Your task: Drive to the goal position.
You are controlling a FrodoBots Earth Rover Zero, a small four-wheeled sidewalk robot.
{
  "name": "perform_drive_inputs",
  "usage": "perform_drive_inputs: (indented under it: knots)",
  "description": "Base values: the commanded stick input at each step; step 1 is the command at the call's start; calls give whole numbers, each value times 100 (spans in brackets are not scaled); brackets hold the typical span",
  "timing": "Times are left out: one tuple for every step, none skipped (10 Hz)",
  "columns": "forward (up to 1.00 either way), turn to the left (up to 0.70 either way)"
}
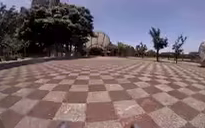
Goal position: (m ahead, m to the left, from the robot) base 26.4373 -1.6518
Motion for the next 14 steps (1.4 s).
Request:
perform_drive_inputs:
  knots:
    - [70, 0]
    - [70, 14]
    - [70, 27]
    - [70, 27]
    - [70, 27]
    - [70, 0]
    - [70, 0]
    - [70, 0]
    - [70, 0]
    - [70, 0]
    - [70, 0]
    - [70, 0]
    - [70, 0]
    - [70, 0]
